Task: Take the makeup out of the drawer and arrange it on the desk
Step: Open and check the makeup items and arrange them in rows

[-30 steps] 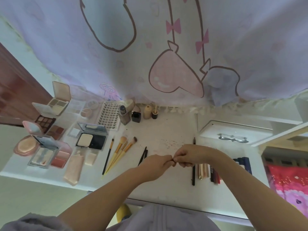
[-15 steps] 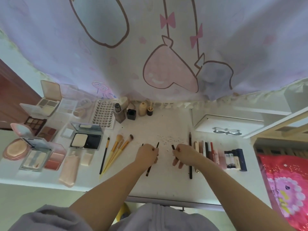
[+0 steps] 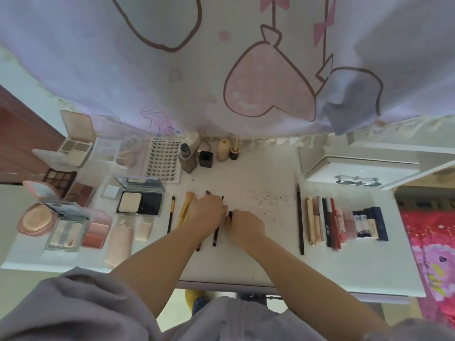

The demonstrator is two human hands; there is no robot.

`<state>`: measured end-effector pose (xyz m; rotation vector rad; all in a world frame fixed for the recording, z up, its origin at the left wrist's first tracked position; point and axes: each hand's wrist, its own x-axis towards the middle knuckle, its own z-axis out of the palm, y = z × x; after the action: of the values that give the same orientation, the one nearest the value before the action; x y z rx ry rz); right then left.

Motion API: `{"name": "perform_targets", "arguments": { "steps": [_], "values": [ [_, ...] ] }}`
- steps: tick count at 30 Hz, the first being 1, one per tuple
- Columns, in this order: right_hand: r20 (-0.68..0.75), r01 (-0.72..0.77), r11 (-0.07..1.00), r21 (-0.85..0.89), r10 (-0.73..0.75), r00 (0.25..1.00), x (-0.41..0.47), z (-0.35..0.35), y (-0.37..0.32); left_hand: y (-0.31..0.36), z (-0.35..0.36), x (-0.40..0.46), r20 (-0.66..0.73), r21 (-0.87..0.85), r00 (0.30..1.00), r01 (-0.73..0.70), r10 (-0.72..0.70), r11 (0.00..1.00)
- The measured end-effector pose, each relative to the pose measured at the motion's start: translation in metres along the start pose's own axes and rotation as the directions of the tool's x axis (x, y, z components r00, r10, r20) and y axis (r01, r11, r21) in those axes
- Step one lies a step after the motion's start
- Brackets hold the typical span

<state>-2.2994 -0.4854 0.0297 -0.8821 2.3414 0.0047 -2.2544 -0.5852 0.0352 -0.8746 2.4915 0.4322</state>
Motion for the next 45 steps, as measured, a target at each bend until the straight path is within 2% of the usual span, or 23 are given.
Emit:
{"name": "perform_targets", "arguments": {
  "steps": [5,8,10,14,18,23,24,26,29,33,35,39,42,45],
  "values": [
    [0.044,0.020,0.999,-0.044,-0.018,0.999,0.003,-0.007,-0.006,-0.007,-0.005,-0.001,-0.031,0.138,0.999,0.036,-0.032,0.990],
    [-0.038,0.010,1.000,0.002,-0.010,0.999,0.004,-0.030,0.020,-0.001,-0.015,-0.001,-0.087,0.027,0.995,0.059,-0.056,0.998],
    [-0.144,-0.029,0.999,0.038,0.034,0.989,0.009,-0.052,0.053,0.013,-0.024,-0.001,-0.110,-0.093,0.994,0.007,-0.018,0.996],
    [-0.218,-0.158,0.987,0.021,0.159,0.963,0.020,-0.091,0.120,0.077,-0.027,0.004,-0.109,-0.132,0.982,-0.170,0.157,0.976],
    [-0.170,-0.219,0.972,-0.085,0.202,0.964,0.034,-0.096,0.146,0.145,-0.001,0.013,-0.001,-0.187,0.977,-0.212,0.215,0.959],
    [-0.157,-0.156,0.983,-0.098,0.140,0.978,0.047,-0.092,0.148,0.179,0.017,0.024,-0.016,-0.151,0.995,-0.102,0.101,0.983],
    [-0.135,-0.163,0.984,-0.067,0.152,0.979,0.049,-0.093,0.148,0.179,0.018,0.025,-0.005,-0.147,0.996,-0.086,0.087,0.985],
    [-0.055,-0.175,0.980,0.099,0.181,0.982,0.053,-0.096,0.146,0.176,0.019,0.025,0.005,-0.160,0.998,-0.058,0.059,0.985],
    [0.040,-0.088,0.906,0.414,0.079,0.996,0.051,-0.108,0.137,0.158,0.013,0.018,-0.037,-0.228,0.998,-0.053,0.046,0.972],
    [0.238,-0.031,0.798,0.601,-0.142,0.961,0.025,-0.135,0.127,0.122,-0.004,-0.004,-0.101,-0.357,0.983,-0.181,0.155,0.916],
    [0.319,0.014,0.793,0.609,-0.261,0.911,0.012,-0.144,0.121,0.108,-0.015,-0.019,-0.131,-0.345,0.965,-0.260,0.228,0.902],
    [0.364,0.168,0.839,0.518,-0.393,0.844,-0.008,-0.150,0.101,0.082,-0.027,-0.043,-0.172,-0.269,0.936,-0.343,0.306,0.900],
    [0.341,0.272,0.840,0.469,-0.456,0.822,-0.017,-0.147,0.086,0.062,-0.031,-0.053,-0.164,-0.233,0.929,-0.364,0.332,0.902],
    [0.313,0.284,0.825,0.488,-0.469,0.826,-0.023,-0.140,0.076,0.046,-0.031,-0.057,-0.178,-0.249,0.921,-0.383,0.347,0.889]
  ]
}}
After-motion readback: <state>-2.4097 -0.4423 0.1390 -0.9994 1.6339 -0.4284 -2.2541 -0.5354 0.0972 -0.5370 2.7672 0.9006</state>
